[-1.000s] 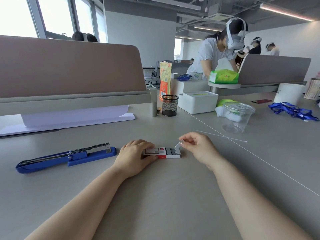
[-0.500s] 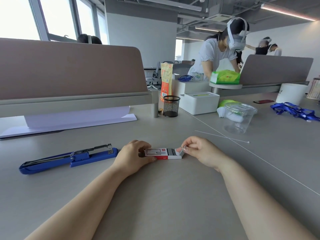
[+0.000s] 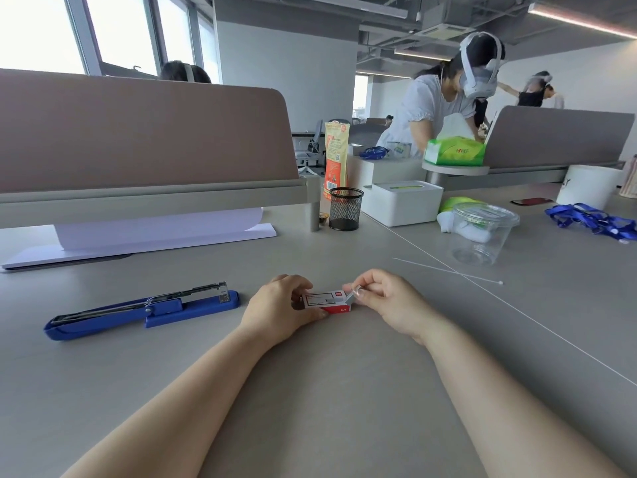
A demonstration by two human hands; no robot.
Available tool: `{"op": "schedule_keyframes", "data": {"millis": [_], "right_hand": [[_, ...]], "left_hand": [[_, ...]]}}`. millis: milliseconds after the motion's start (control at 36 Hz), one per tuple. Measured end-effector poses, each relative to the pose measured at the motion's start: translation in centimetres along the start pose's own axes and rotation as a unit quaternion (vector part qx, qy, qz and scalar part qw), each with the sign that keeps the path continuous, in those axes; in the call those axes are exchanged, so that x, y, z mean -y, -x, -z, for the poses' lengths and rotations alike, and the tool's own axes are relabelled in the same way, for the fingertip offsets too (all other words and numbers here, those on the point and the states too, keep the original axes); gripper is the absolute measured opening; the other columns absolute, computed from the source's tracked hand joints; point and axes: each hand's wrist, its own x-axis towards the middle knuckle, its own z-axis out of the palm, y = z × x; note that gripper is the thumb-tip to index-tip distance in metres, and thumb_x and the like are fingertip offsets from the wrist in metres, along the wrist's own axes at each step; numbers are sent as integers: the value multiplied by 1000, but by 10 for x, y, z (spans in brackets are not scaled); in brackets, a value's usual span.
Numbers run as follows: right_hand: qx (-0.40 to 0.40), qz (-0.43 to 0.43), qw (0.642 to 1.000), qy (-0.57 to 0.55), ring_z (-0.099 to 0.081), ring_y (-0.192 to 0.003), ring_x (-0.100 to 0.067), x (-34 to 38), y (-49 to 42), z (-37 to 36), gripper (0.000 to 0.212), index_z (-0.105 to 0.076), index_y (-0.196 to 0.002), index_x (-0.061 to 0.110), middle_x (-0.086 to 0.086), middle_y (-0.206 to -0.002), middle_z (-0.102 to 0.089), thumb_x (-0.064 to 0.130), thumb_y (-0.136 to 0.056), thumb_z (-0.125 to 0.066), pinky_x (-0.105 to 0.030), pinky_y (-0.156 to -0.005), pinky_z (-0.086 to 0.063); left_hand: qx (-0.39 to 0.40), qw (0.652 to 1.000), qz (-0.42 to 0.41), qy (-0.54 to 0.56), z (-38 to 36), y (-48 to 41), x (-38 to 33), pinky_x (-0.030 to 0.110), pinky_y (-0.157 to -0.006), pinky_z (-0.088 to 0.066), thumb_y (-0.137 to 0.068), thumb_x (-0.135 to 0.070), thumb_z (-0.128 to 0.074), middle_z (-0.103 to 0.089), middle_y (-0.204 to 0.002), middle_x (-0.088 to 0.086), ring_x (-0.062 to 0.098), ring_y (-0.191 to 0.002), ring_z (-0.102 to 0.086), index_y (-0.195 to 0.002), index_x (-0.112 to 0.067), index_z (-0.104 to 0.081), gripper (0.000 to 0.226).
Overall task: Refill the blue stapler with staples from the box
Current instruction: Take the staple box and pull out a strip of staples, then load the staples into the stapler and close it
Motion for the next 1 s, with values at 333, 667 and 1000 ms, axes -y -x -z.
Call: {"op": "schedule_keyframes", "data": {"millis": [333, 667, 1000], "right_hand": [[-97, 77, 992, -8, -59, -79, -13, 32, -10, -40, 11, -69, -79, 21, -4, -87, -70, 12, -83, -64, -27, -76, -45], [-83, 124, 988, -49, -60, -84, -7, 67, -52, -162, 11, -64, -89, 18, 9, -86, -65, 10, -84, -61, -14, -74, -45], [-90, 215, 971, -43, -60, -86, -5, 55, -57, -191, 23, -53, -92, 26, 0, -95, -63, 6, -83, -61, -6, -75, -45]], "left_hand": [[-96, 993, -20, -65, 65, 34, 19, 38, -95, -41, -78, -49, -64, -56, -123, -3, 21, -111, -51, -118, -28, -56, 46], [-157, 961, 102, -204, 116, 90, 103, 38, -104, -31, -74, -67, -31, -52, -135, -7, 22, -124, -46, -126, -30, -51, 67], [-114, 967, 107, -201, 115, 80, 122, 41, -115, -13, -90, -48, -43, -56, -125, -6, 19, -119, -49, -129, -37, -47, 41]]}}
